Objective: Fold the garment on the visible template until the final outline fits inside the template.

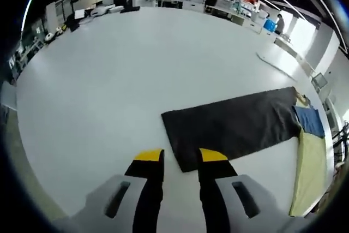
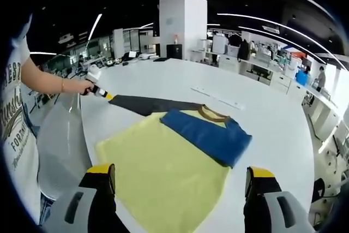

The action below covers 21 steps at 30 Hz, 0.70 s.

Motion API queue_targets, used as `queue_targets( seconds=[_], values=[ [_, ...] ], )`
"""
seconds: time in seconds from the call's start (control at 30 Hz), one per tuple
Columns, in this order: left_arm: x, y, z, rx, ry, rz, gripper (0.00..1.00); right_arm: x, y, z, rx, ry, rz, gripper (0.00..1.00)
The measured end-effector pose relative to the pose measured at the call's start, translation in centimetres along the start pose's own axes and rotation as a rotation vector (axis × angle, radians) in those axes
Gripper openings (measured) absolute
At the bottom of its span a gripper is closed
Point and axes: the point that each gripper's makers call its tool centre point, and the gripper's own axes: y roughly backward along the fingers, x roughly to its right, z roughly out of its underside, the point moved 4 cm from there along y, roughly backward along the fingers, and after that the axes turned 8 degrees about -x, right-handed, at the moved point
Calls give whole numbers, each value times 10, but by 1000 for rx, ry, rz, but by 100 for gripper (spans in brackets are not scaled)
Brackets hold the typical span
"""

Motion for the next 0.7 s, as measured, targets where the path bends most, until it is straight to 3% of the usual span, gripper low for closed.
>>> queue_targets(
  seconds=[0.1, 0.27, 0.3, 0.33, 0.53, 0.7],
  values=[
    [3, -1, 3, -4, 42, 14, 24, 1, 1, 0, 0, -4, 4, 99],
    [3, -5, 10, -28, 36, 4, 21, 1, 1, 2, -3, -3, 6, 99],
    [2, -5, 15, -53, 56, -6, 20, 1, 1, 2, -5, -4, 5, 99],
    [2, -7, 12, -32, 47, -5, 19, 1, 1, 2, -5, -4, 6, 99],
    [0, -10, 13, -52, 81, -52, 11, -1, -2, 4, -21, 7, 6, 99],
    [2, -12, 13, -53, 151, -37, 4, -3, -3, 5, -25, 8, -1, 99]
  ],
)
